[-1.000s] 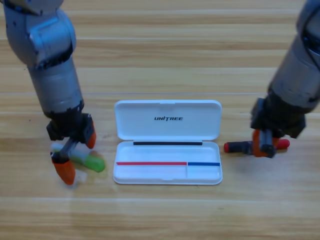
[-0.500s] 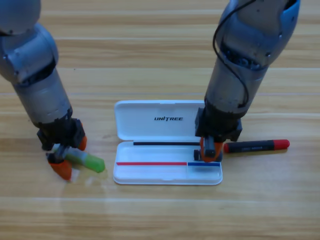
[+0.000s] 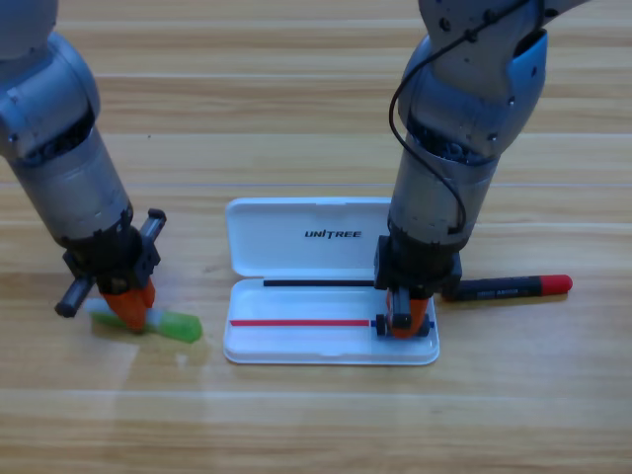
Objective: Clean up eraser and pencils
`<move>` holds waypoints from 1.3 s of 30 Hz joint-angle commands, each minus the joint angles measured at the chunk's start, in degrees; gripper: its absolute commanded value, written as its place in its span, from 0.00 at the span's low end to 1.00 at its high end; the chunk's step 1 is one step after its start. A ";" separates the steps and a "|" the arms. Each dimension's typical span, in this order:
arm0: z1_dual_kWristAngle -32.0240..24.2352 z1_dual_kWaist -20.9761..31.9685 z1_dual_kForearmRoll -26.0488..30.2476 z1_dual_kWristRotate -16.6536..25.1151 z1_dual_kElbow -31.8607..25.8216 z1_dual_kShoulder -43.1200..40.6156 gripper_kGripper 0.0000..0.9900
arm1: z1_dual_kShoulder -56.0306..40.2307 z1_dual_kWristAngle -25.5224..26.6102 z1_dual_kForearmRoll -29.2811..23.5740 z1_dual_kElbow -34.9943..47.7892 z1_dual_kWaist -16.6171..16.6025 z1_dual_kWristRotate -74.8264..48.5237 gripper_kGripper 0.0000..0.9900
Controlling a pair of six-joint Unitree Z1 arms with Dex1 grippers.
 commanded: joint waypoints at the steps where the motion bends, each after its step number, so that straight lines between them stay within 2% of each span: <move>1: 0.78 -0.53 0.22 -1.99 1.43 0.88 0.15 | 2.60 -1.48 0.52 0.54 1.20 -0.30 0.31; 5: 1.39 -1.50 0.39 -3.22 1.25 0.79 0.15 | 0.40 -2.10 0.96 1.16 1.20 -0.13 0.77; 6: 1.57 -1.67 0.39 -3.48 1.25 0.70 0.15 | -0.57 -2.10 1.57 1.16 1.20 -0.13 0.83; 7: 1.57 -1.67 0.39 -3.66 1.16 0.61 0.15 | -1.97 -1.92 2.36 1.16 1.20 -0.04 0.86; 9: 1.57 -1.67 0.39 -3.66 1.08 0.70 0.22 | -5.49 -0.78 4.39 1.07 1.20 0.05 0.87; 12: 1.57 -1.67 0.22 -3.75 1.08 1.58 0.22 | -11.73 1.59 7.37 1.51 1.20 0.23 0.89; 16: 1.39 -1.67 -0.05 -3.75 0.81 3.43 0.21 | -18.32 0.98 8.52 6.87 1.20 -0.21 0.96; 18: 1.04 -1.67 -0.40 -3.75 0.81 4.04 0.06 | -20.26 -0.25 8.43 10.39 0.94 -0.57 1.00; 21: 0.51 -1.67 -1.63 -4.01 1.43 4.48 0.05 | -22.01 -2.27 4.21 17.68 -1.43 -1.71 1.00; 25: 0.07 -1.76 -2.42 -4.36 1.87 4.92 0.06 | -21.66 -3.15 -1.85 23.48 -7.32 -6.37 1.00; 26: 0.07 -1.76 -2.59 -4.36 2.04 5.10 0.11 | -21.22 -4.03 -3.52 24.63 -8.46 -7.77 1.00; 28: 0.07 -1.85 -2.86 -4.45 2.13 5.53 0.30 | -19.99 -5.17 -6.51 26.38 -10.49 -11.02 1.00; 29: 0.07 -1.85 -2.95 -4.45 2.13 5.80 0.36 | -19.20 -5.53 -7.66 26.82 -11.28 -12.43 1.00; 35: -0.10 -1.85 -3.56 -4.45 2.57 6.94 0.44 | -13.84 -5.09 -11.17 24.98 -14.70 -19.55 1.00; 36: -0.01 -1.85 -3.47 -4.45 2.57 7.12 0.40 | -12.78 -5.00 -11.17 24.10 -14.97 -20.43 1.00; 37: -0.10 -1.85 -3.56 -4.36 2.57 7.29 0.27 | -11.73 -5.00 -11.17 23.13 -15.14 -20.96 1.00; 38: -0.19 -1.85 -3.56 -4.45 2.57 7.29 0.09 | -10.59 -5.00 -11.17 22.17 -15.32 -21.57 1.00; 39: -0.19 -1.85 -3.65 -4.45 2.57 6.94 0.00 | -9.53 -5.00 -11.17 21.20 -15.41 -22.19 1.00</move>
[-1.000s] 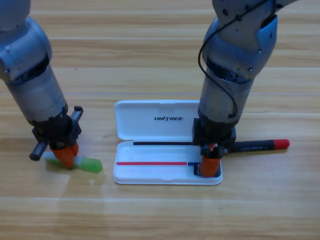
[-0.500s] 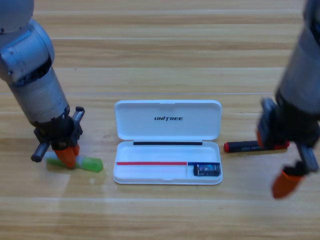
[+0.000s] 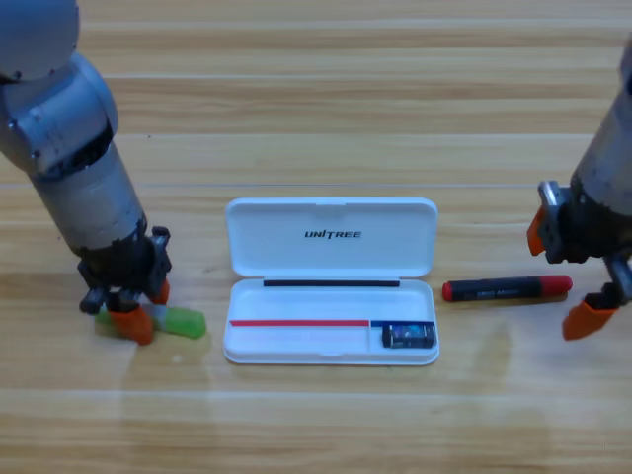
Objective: Clean up eraser and pencils
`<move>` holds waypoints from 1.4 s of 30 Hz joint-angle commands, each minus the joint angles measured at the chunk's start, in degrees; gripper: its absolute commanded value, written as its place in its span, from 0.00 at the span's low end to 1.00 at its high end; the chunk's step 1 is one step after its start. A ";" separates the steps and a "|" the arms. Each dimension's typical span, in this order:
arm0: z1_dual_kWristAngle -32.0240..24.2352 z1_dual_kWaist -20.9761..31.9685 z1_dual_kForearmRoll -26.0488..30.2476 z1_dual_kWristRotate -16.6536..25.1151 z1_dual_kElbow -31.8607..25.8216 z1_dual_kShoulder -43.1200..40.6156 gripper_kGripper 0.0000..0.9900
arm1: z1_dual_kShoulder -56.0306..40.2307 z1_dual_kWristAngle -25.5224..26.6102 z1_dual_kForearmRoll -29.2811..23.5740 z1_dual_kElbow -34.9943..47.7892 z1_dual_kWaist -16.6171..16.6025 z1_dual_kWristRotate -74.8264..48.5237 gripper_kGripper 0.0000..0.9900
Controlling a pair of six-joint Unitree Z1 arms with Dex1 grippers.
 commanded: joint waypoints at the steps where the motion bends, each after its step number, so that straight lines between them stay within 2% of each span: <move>1: -0.64 -1.05 -0.65 -0.67 2.12 3.74 0.00 | 9.93 -0.27 -1.68 -4.49 -3.82 -2.91 1.00; 5: 0.24 -1.05 0.40 -0.67 1.68 -1.36 0.00 | 14.24 -0.71 -1.68 -8.62 -3.82 -3.79 0.99; 7: 0.94 -1.31 4.36 -0.84 -1.40 -3.56 0.00 | 16.26 -1.15 -1.68 -10.56 -3.90 -4.14 0.99; 12: 1.64 -4.22 22.29 -4.54 -19.51 -5.05 0.00 | 20.04 -2.29 -1.68 -13.90 -4.17 -4.67 0.93; 15: 1.64 -7.73 30.64 -8.49 -30.40 -3.38 0.00 | 20.92 -2.55 -1.16 -14.07 -4.17 -5.37 0.82; 17: 1.64 -10.19 33.45 -11.13 -34.45 -2.06 0.00 | 20.83 -2.55 -0.01 -13.81 -4.17 -6.08 0.73; 18: 1.64 -11.25 33.89 -12.27 -35.50 -1.45 0.00 | 20.83 -2.38 0.69 -13.55 -4.17 -6.43 0.65; 19: 1.64 -12.21 33.89 -13.33 -35.94 -1.01 0.00 | 20.66 -2.20 1.31 -13.28 -4.17 -6.95 0.52; 22: 0.24 -14.50 33.80 -15.70 -36.38 1.28 0.00 | 20.57 -1.59 2.45 -12.49 -4.17 -8.01 0.02; 30: -2.58 -17.49 33.10 -19.83 -39.37 8.22 0.00 | 20.04 -1.06 2.45 -11.96 -4.17 -8.18 0.00; 42: -4.16 -17.49 30.46 -20.97 -41.30 14.29 0.00 | 17.14 -0.79 2.45 -11.61 -4.17 -6.34 0.00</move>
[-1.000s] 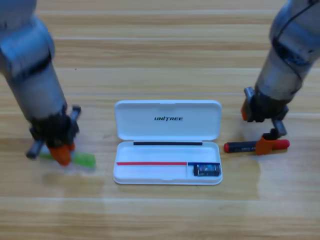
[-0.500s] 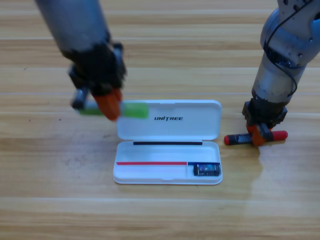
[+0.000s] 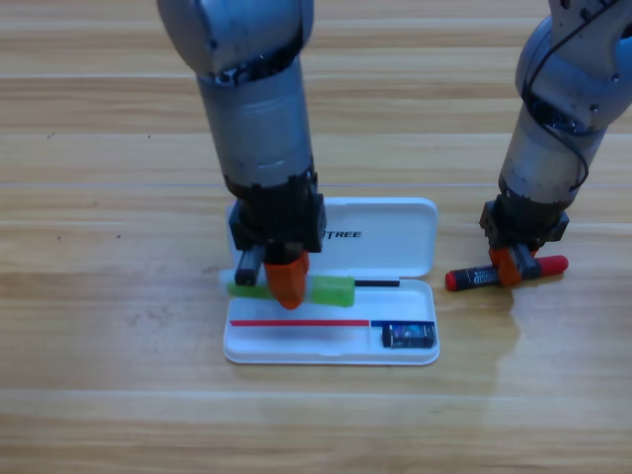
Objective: Clean up eraser and pencils
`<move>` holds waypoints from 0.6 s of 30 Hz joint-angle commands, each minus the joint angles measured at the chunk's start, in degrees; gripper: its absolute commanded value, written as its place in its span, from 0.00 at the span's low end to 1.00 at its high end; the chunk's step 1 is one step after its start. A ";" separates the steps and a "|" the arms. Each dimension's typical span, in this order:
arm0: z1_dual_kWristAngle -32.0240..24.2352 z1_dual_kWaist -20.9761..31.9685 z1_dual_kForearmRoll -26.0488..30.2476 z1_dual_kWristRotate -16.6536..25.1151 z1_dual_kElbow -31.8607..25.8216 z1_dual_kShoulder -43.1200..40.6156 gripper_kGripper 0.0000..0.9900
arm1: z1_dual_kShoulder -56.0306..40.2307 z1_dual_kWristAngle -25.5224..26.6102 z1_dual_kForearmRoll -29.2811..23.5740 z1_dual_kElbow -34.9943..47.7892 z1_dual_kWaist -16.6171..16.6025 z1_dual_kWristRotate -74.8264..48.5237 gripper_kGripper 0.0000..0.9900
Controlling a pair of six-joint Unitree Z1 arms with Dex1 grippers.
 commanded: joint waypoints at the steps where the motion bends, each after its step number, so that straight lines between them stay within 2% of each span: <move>1: -1.16 -0.98 -1.45 -0.78 -0.65 4.44 0.00 | 0.54 1.04 0.74 2.65 -1.72 1.76 0.00; 9: -3.18 -0.98 -1.80 -0.87 -1.53 6.64 0.00 | -6.05 1.12 3.28 4.14 -1.63 5.98 0.00; 18: -4.59 -0.45 -2.15 -0.96 -1.36 7.87 0.00 | -15.46 4.29 7.59 6.08 -0.31 9.41 0.00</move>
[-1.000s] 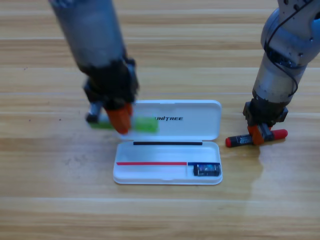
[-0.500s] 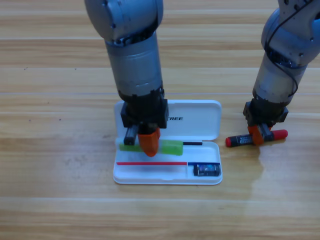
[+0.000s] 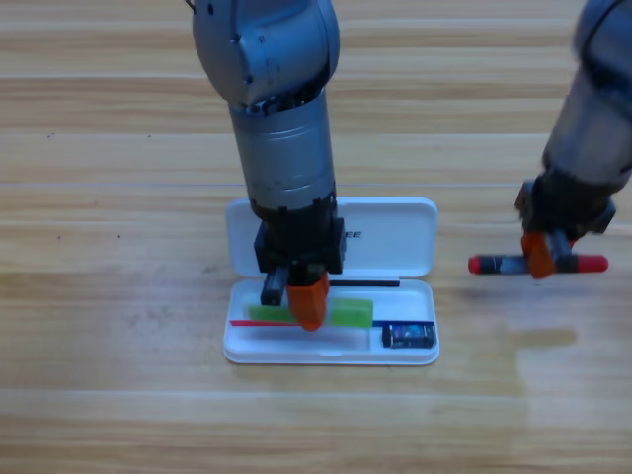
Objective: Clean up eraser and pencils
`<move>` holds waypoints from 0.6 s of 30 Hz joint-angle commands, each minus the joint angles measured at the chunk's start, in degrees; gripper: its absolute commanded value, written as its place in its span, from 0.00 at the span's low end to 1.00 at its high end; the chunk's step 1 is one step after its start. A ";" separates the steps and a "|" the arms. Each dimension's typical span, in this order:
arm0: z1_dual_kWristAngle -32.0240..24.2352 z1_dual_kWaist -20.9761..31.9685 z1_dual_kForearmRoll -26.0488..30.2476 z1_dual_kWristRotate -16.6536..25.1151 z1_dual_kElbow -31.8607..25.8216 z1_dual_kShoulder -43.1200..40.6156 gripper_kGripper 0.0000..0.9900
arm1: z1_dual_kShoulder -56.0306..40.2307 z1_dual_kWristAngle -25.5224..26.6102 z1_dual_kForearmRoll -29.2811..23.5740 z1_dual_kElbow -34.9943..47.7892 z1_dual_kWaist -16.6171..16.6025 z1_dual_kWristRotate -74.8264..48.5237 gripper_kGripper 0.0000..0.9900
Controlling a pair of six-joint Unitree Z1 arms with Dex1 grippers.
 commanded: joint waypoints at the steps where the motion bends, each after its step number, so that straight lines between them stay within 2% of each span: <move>1: -1.29 -0.36 -1.04 -0.62 -0.07 3.77 0.00 | -5.94 2.22 3.86 2.31 -0.03 1.09 0.00; 18: -2.25 2.98 -1.65 -1.93 -0.95 5.88 0.00 | -4.80 2.49 4.04 2.92 1.02 2.58 0.00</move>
